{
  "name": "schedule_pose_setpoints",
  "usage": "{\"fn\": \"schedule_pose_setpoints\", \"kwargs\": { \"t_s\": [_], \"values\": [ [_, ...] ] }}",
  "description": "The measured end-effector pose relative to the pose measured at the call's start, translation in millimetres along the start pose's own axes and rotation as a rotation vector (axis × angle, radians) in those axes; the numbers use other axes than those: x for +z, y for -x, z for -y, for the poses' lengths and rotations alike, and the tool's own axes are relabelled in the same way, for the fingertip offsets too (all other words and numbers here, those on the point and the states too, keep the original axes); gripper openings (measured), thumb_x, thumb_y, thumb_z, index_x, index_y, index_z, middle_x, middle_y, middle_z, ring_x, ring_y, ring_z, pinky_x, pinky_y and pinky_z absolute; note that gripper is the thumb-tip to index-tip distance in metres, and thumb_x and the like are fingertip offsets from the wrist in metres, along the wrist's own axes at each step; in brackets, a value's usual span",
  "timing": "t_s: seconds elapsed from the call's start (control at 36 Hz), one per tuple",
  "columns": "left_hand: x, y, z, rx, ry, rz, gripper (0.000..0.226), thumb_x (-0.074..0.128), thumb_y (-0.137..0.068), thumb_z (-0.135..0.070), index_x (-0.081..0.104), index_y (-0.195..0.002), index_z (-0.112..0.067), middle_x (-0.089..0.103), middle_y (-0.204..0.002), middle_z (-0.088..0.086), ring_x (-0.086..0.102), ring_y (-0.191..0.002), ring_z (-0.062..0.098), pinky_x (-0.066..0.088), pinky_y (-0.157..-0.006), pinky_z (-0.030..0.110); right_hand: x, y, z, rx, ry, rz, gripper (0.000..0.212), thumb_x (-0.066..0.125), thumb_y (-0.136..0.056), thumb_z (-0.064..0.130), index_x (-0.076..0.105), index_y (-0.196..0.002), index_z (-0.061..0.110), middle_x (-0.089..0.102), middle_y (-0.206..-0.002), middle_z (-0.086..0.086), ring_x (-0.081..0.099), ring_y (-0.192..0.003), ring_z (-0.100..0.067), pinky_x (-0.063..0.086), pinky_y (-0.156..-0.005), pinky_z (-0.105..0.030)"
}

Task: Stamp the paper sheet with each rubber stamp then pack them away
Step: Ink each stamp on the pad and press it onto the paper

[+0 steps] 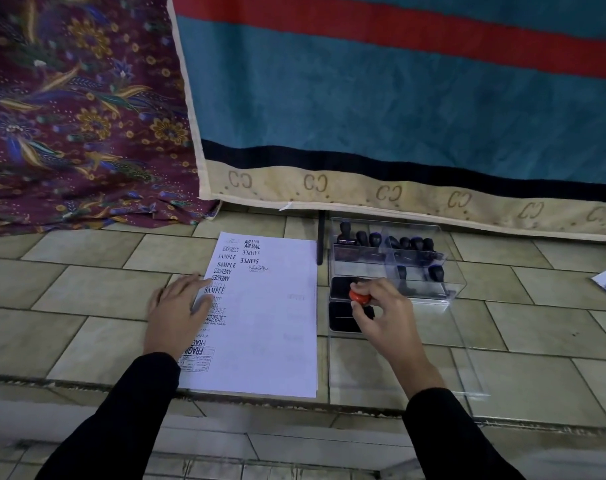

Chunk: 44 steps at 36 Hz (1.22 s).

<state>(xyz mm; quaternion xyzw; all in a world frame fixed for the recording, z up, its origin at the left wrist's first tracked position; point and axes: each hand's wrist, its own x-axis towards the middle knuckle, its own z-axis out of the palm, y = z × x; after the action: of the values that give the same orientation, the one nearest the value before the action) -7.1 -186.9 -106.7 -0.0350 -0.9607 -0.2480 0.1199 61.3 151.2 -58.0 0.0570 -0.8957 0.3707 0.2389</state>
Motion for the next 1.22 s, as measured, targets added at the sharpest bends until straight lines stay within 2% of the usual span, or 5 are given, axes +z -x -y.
{"fn": "schedule_pose_setpoints", "kwargs": {
  "t_s": [0.28,0.69,0.83,1.08,1.22],
  "values": [
    [2,-1,1,0.003,-0.018,0.004,0.03,0.06,-0.094,-0.026,0.063,-0.123,-0.028,0.054,-0.139,-0.003,0.045,-0.131,0.019,0.019,-0.112,0.04,4,3,1,0.061,-0.048,-0.061,0.022,0.072,-0.078,0.002,0.07,-0.098,0.01,0.064,-0.094,0.004,0.061,-0.088,0.001,0.049,-0.08,-0.008],
    [-1,0,-2,-0.001,0.004,-0.002,0.03,0.063,-0.093,-0.025,0.064,-0.122,-0.028,0.054,-0.139,-0.003,0.045,-0.13,0.02,0.014,-0.112,0.033,-5,3,9,0.064,0.001,-0.033,0.023,0.071,-0.083,0.012,0.071,-0.106,0.009,0.066,-0.1,0.0,0.064,-0.086,-0.006,0.055,-0.08,-0.018],
    [0,0,1,0.009,0.01,-0.007,0.029,0.063,-0.093,-0.025,0.064,-0.122,-0.029,0.054,-0.139,-0.005,0.045,-0.13,0.019,0.014,-0.112,0.034,1,-9,27,0.031,-0.068,-0.088,0.023,0.071,-0.084,0.015,0.069,-0.107,0.011,0.064,-0.099,0.002,0.063,-0.086,-0.004,0.052,-0.078,-0.01],
    [4,-3,9,0.024,-0.012,0.01,0.034,0.052,-0.09,-0.039,0.063,-0.121,-0.032,0.054,-0.139,-0.006,0.046,-0.129,0.019,0.017,-0.11,0.036,86,-65,77,0.085,-0.18,0.13,0.028,0.071,-0.082,0.011,0.067,-0.109,0.007,0.061,-0.108,-0.012,0.062,-0.094,-0.025,0.053,-0.088,-0.037],
    [3,-2,9,0.027,-0.009,0.017,0.043,0.045,-0.086,-0.045,0.063,-0.122,-0.03,0.055,-0.138,-0.004,0.046,-0.129,0.019,0.019,-0.11,0.037,117,-81,88,0.075,-0.095,0.233,0.026,0.066,-0.085,0.014,0.065,-0.11,0.009,0.058,-0.108,-0.012,0.058,-0.096,-0.027,0.046,-0.088,-0.029]
  ]
}}
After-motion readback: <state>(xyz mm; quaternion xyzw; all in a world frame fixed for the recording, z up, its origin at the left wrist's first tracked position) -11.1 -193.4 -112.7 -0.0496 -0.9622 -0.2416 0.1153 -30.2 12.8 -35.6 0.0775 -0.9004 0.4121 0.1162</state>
